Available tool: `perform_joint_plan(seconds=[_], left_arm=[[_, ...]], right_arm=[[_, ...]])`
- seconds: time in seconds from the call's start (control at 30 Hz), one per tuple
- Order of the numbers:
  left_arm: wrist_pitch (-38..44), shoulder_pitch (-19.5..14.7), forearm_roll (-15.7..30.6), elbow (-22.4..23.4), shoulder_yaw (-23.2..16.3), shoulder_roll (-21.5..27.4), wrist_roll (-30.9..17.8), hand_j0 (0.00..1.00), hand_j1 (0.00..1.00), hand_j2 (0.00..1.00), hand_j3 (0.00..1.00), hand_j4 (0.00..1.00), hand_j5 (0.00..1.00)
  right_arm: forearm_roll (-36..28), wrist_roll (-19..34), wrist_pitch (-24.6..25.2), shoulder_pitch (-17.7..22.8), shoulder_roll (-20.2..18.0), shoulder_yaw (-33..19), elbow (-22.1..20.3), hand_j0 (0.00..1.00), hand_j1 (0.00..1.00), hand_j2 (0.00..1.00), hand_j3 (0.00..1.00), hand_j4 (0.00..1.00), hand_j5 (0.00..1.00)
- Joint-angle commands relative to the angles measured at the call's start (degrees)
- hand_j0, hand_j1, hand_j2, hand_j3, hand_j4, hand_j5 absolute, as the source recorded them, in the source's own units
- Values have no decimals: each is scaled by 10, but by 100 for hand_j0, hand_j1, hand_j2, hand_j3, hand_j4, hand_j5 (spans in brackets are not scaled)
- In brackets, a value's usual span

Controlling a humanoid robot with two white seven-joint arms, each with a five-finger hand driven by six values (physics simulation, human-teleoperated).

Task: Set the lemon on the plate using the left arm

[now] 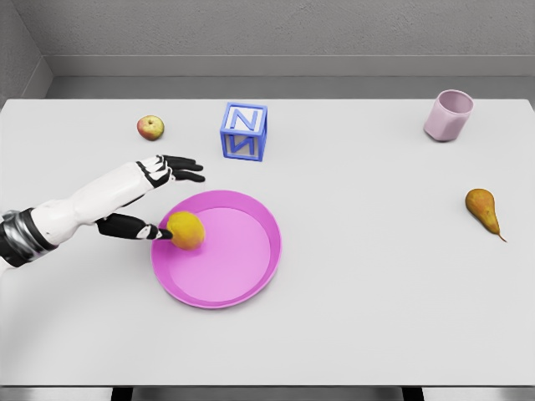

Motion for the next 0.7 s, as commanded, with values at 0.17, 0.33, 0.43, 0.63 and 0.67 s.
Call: perform_joint_plan(seconds=[0.17, 0.33, 0.43, 0.63, 0.67], left_arm=[[1, 0, 6, 0, 0, 19, 1, 100, 100, 100, 100, 100, 100], [1, 3, 8, 3, 10, 39, 1, 100, 100, 100, 100, 100, 100], [1, 3, 11, 6, 34, 46, 1, 100, 100, 100, 100, 100, 100], [1, 3, 13, 29, 72, 64, 3, 100, 100, 100, 100, 100, 100], [1, 2, 13, 30, 73, 65, 3, 100, 100, 100, 100, 100, 100]], right_arm=[[0, 0, 0, 0, 0, 0, -1, 100, 100, 100, 100, 100, 100], [-1, 0, 0, 0, 0, 0, 0, 100, 100, 100, 100, 100, 100], [-1, 0, 0, 0, 0, 0, 0, 100, 100, 100, 100, 100, 100], [0, 0, 0, 0, 0, 0, -1, 100, 100, 100, 100, 100, 100], [-1, 0, 0, 0, 0, 0, -1, 100, 100, 100, 100, 100, 100]])
